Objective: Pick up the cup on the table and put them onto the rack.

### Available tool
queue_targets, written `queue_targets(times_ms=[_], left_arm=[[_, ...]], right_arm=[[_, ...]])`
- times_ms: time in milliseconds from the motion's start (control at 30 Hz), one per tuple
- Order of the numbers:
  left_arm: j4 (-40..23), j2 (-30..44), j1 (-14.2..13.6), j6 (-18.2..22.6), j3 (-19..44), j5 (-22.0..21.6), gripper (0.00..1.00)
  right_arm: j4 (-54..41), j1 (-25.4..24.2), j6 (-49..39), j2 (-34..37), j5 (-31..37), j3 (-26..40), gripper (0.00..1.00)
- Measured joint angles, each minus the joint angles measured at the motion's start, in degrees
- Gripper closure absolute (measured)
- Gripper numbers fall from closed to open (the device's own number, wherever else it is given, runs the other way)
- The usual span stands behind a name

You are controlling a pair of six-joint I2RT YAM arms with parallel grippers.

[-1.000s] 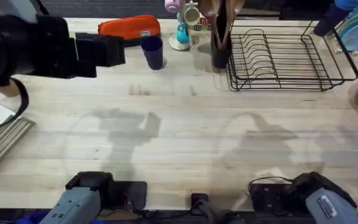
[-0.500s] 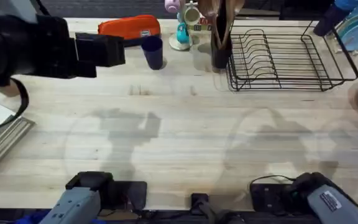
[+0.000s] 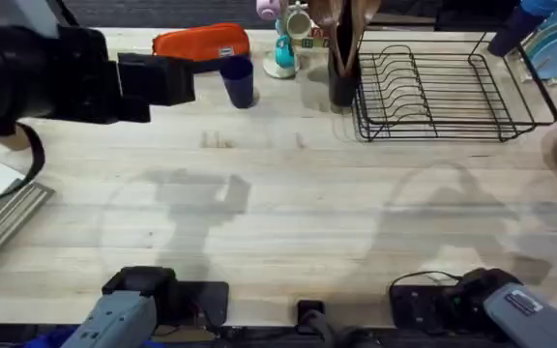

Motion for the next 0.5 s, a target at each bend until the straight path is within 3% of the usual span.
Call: queue_targets(times_ms=[500], left_arm=[[0.02, 0.0, -0.02, 0.02, 0.0, 0.02, 0.008]], right_arm=[[4.07, -2.84, 0.0, 9.02, -6.31, 0.0, 0.005]])
